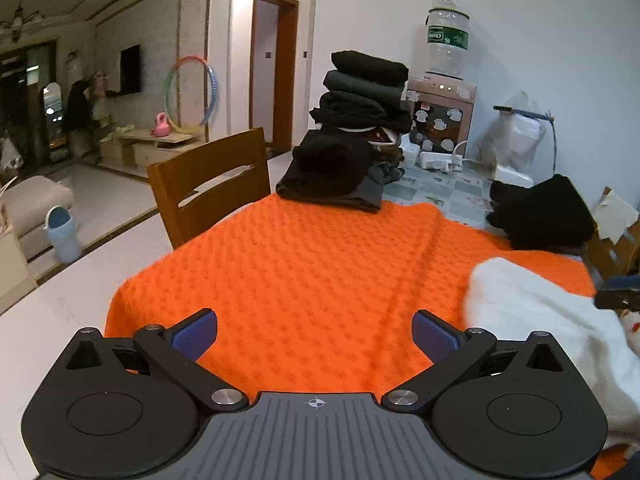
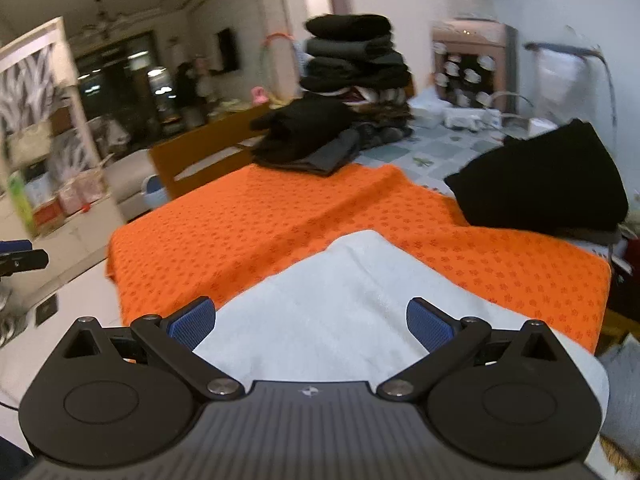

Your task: Fold clothes

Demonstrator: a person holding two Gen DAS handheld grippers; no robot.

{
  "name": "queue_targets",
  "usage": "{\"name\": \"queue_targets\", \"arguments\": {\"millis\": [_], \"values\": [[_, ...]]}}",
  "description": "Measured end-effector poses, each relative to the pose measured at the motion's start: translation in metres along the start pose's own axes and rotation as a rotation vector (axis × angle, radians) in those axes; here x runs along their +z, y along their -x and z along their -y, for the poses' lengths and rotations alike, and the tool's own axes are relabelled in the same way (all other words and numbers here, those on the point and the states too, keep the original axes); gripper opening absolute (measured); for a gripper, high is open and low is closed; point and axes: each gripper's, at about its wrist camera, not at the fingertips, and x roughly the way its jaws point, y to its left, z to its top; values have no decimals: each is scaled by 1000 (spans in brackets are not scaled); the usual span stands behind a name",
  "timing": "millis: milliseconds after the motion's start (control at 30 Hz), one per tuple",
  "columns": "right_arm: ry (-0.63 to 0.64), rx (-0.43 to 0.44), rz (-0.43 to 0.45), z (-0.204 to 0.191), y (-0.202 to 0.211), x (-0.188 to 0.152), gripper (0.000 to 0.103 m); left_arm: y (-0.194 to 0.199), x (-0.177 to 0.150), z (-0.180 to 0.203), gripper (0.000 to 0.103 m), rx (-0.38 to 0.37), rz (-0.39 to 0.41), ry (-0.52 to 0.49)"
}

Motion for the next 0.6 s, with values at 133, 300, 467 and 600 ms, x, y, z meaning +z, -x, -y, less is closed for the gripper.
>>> {"name": "queue_targets", "arguments": {"millis": [133, 300, 467, 600], "values": [[-26, -62, 5, -9, -12, 2, 102, -43, 12, -26, 103, -38, -19, -1], [-67, -155, 24, -18, -17, -2, 102, -99, 19, -45, 103, -103, -74, -63], [-146, -261, 35, -31, -27, -10, 102, -158, 31, -54, 103, -204, -122, -171], [-231, -345, 44, -48, -40, -10, 102, -204, 46, -57, 103, -308, -154, -321]]}}
